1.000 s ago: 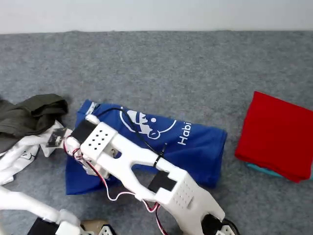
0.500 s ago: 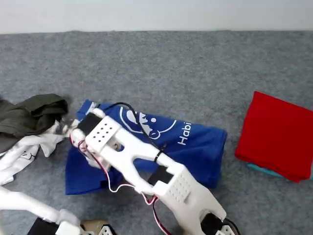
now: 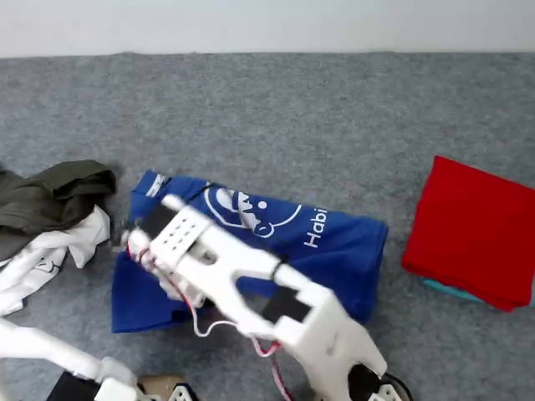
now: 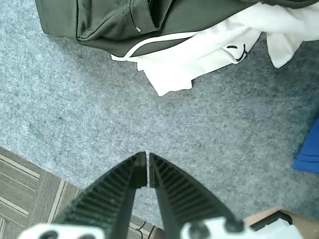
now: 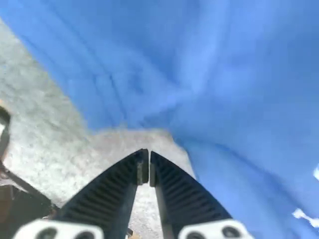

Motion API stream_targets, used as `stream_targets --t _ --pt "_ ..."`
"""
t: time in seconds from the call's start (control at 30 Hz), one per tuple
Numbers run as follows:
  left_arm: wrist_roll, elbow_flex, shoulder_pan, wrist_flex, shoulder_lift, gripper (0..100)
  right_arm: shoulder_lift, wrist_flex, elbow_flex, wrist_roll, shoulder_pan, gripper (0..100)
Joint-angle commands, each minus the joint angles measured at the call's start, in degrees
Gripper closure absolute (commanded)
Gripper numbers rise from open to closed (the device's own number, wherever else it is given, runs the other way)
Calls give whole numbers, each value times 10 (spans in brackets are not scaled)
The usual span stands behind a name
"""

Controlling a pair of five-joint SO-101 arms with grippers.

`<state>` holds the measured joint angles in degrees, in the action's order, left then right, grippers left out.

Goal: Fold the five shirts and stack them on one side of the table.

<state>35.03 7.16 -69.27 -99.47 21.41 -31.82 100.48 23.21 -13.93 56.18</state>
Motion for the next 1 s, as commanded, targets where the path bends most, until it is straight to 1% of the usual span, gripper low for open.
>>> stream_targets --t 0.0,0.1,0.23,0.3,0.4,0.5,0.63,0.83,0.97 --pt "6 -5 2 -9 20 977 121 25 -37 11 -55 990" --pt "6 -5 2 -9 20 977 192 24 -114 45 -98 990" --pt "6 -5 2 -9 20 977 285 16 -206 67 -159 990" --pt "6 -5 2 -9 20 977 322 -6 -233 80 -201 990" --pt "6 -5 3 -9 20 977 349 -65 -271 86 -283 990" --pt "6 -4 3 -9 19 977 333 -131 -295 79 -358 989" --pt "6 -3 3 -9 19 977 266 -211 -305 11 -432 989" --pt "6 -3 4 -9 19 977 149 -275 -303 -40 -496 990" --pt "6 -3 4 -9 19 977 101 -318 -302 -71 -533 990"
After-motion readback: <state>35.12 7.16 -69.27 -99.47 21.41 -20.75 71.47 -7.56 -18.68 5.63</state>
